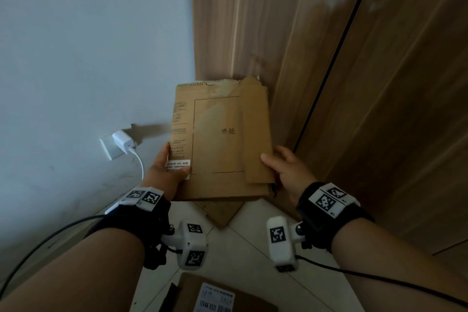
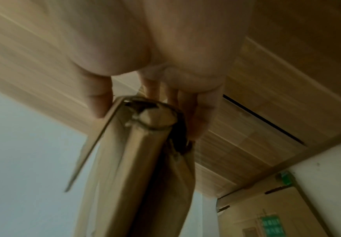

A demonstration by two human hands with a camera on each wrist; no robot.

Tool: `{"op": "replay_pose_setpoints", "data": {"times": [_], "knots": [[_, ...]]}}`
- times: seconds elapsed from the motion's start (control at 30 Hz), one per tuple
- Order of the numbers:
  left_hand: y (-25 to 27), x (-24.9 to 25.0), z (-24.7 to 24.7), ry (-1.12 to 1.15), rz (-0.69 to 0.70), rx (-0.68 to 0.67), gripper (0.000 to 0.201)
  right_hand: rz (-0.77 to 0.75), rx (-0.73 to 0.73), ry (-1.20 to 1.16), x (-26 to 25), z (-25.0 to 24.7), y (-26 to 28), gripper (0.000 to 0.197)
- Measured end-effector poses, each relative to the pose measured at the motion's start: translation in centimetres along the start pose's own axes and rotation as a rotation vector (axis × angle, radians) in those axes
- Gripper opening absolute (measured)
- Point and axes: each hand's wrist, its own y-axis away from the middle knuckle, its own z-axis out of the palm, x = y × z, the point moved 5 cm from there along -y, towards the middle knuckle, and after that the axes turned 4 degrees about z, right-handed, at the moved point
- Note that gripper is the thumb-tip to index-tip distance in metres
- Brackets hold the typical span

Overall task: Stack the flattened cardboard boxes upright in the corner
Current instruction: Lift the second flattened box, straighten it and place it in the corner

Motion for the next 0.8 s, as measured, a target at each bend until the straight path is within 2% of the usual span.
{"op": "replay_pose_setpoints", "data": {"times": [0.07,0.17,0.3,0.57,0.8], "knots": [[0.0,0.0,-0.1,-0.014,0.01,0.002,0.073,-0.001,0.01,0.019,0.0,-0.3,-0.2,0.047],[-0.3,-0.3,-0.6,0.0,0.013,0.008,0.071,0.006,0.054,-0.036,-0.2,-0.9,-0.2,0.017],[-0.4,-0.2,-0.7,0.045,0.017,-0.024,0.069,-0.017,0.115,-0.054,-0.6,-1.4,-0.2,0.023],[-0.1,-0.1,-0.8,0.148,0.012,-0.038,0.062,-0.05,0.143,0.038,-1.0,-1.3,0.4,0.035],[0.0,0.4,-0.4,0.22,0.017,-0.036,0.064,-0.057,0.177,0.047,-1.1,-1.2,0.7,0.017]]}}
